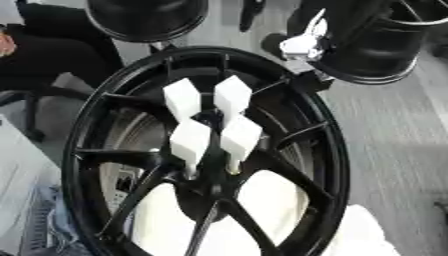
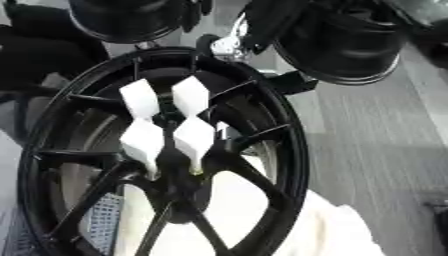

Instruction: Pull the pin out of the wheel hub.

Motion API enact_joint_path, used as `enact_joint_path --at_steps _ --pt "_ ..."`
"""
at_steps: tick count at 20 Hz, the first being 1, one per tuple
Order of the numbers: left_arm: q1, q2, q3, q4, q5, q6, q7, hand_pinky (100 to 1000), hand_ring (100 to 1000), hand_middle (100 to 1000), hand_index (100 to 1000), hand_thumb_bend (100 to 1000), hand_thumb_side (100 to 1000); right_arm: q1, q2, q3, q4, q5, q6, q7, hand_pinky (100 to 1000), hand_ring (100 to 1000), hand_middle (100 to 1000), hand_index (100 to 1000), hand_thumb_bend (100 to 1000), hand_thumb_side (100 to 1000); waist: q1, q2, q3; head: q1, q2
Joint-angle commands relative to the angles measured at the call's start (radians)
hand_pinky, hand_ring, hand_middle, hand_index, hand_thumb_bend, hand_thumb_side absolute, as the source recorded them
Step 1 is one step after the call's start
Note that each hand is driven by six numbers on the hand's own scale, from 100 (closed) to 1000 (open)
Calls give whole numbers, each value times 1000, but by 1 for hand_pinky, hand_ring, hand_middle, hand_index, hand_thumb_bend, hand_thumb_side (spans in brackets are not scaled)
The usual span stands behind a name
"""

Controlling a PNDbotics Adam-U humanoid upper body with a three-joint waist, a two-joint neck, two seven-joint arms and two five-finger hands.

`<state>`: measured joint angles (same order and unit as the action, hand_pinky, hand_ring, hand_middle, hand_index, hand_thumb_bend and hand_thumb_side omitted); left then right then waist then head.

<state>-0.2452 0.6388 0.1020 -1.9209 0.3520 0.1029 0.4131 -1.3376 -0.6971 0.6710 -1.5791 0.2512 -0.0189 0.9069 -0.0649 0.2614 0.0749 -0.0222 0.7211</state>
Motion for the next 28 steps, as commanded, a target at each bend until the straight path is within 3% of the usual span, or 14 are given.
enact_joint_path --at_steps 1,13,20,28 --pt "-8 12 5 -9 2 -1 -3 766 790 747 885 653 340 -27 25 11 65 17 -17 0 902 872 818 855 100 703 4 -21 2 -8 6" --pt "-9 4 6 -6 5 1 -1 768 790 744 885 651 340 -14 60 41 141 -21 -106 0 910 883 827 865 167 561 3 -12 11 -9 26" --pt "-10 0 6 -4 6 1 -1 769 790 743 885 650 340 -7 44 39 98 -82 -98 0 911 882 824 868 180 499 2 -9 11 -9 31" --pt "-9 -7 6 -3 8 2 -2 770 790 743 884 650 341 10 48 61 103 -67 -105 0 914 886 824 874 212 483 1 -7 17 -16 32"
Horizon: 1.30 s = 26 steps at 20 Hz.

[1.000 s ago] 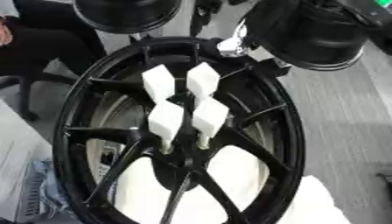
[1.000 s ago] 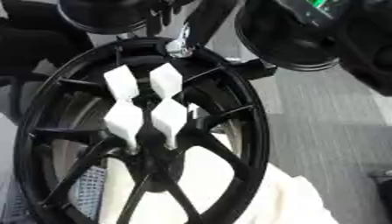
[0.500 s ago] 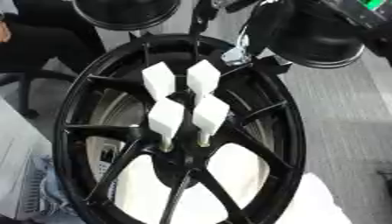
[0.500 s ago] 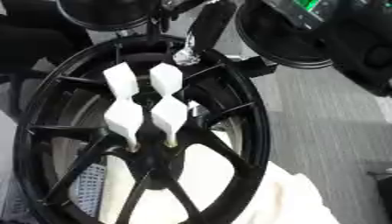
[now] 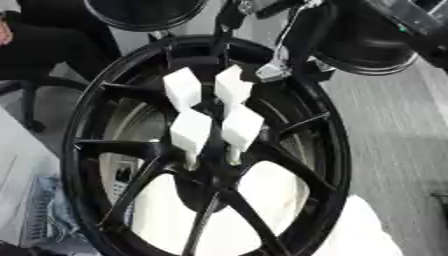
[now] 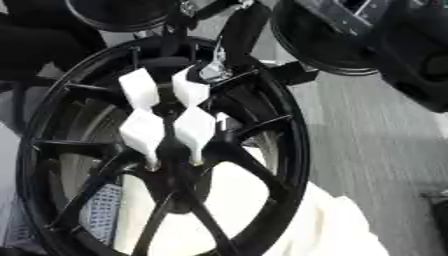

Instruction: Pull the pin out of the wheel hub.

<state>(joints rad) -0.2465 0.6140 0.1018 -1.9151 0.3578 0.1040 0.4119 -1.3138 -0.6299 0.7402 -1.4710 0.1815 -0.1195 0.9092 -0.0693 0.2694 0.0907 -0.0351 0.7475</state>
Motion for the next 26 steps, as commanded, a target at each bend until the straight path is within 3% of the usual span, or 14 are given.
enact_joint_path --at_steps 1,14,26 --pt "-8 17 6 -8 3 0 -1 770 790 743 884 650 341 -11 -17 -6 -2 6 -7 -2 914 886 823 873 210 487 6 -14 2 -3 7" --pt "-8 4 6 -9 7 0 -1 771 789 743 884 647 343 10 2 -13 48 74 -33 -2 914 886 823 880 227 467 12 -3 9 -12 10" --pt "-9 -6 8 -10 11 0 2 771 790 743 883 641 342 21 19 -10 82 78 -28 -2 910 882 816 876 255 412 11 4 19 -24 13"
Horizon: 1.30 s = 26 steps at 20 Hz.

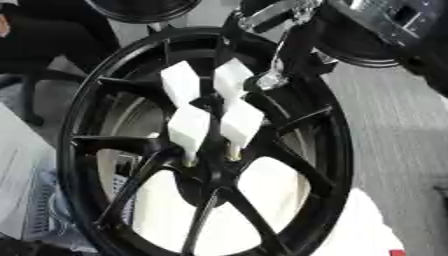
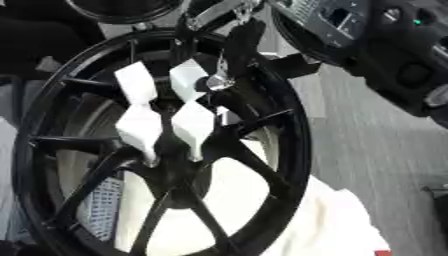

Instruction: Pull the pin out of the wheel hub.

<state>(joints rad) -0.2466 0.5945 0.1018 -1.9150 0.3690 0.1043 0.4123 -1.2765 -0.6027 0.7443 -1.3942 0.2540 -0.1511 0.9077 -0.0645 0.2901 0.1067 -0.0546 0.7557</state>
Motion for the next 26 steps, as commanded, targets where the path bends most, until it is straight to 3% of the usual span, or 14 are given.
enact_joint_path --at_steps 1,6,12,19,21,26 --pt "-9 12 8 -10 0 0 1 772 790 743 883 645 344 -15 -6 -12 8 6 2 -1 909 881 815 874 249 420 6 -16 4 -7 5" --pt "-9 9 10 -11 1 1 1 772 790 744 883 643 344 -11 4 -6 25 7 -6 -1 907 875 801 864 242 411 4 -14 10 -14 6" --pt "-9 6 12 -11 2 1 1 773 791 744 883 639 345 -10 16 -17 42 -12 1 -1 898 850 700 795 185 439 4 -13 13 -17 9" --pt "-7 0 14 -11 4 0 4 773 791 741 880 636 345 -9 29 -30 80 -29 -12 -1 873 784 578 696 167 345 3 -12 15 -20 8" --pt "-6 0 15 -11 3 0 6 773 791 740 879 635 345 -9 32 -34 89 -37 -13 -1 862 759 521 640 119 307 2 -12 16 -20 9" --pt "-4 0 19 -10 3 0 11 773 784 738 878 634 344 -19 35 -58 86 -75 11 -9 844 730 452 554 100 252 2 -13 15 -20 8"
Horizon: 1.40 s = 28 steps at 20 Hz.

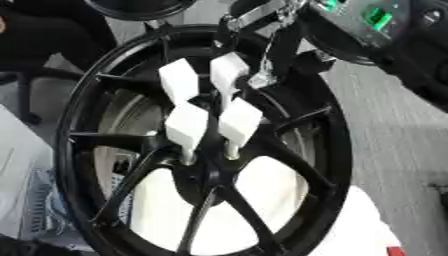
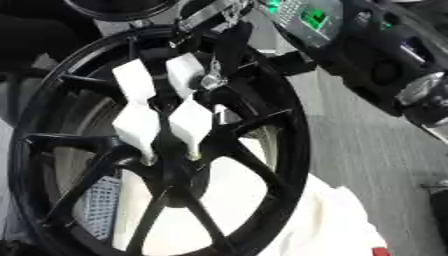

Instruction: Pull the pin out of the wheel hub.

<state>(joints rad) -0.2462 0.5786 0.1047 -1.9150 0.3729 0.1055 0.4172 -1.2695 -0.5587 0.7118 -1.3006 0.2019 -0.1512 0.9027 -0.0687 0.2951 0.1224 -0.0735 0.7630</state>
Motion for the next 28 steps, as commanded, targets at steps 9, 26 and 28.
enact_joint_path --at_steps 9,26,28 --pt "3 17 20 -9 -1 0 11 774 777 738 878 631 344 -66 -56 -102 -88 -52 84 -63 838 709 414 519 100 170 10 -25 -15 5 2" --pt "15 26 38 -14 -8 -6 28 775 777 739 878 628 343 488 -580 -642 -282 -126 171 -410 866 763 534 669 100 122 22 -27 -56 48 -24" --pt "19 26 42 -15 -9 -7 33 775 777 739 878 628 342 554 -600 -710 -244 -70 193 -449 890 832 747 787 100 202 26 -27 -61 55 -27"
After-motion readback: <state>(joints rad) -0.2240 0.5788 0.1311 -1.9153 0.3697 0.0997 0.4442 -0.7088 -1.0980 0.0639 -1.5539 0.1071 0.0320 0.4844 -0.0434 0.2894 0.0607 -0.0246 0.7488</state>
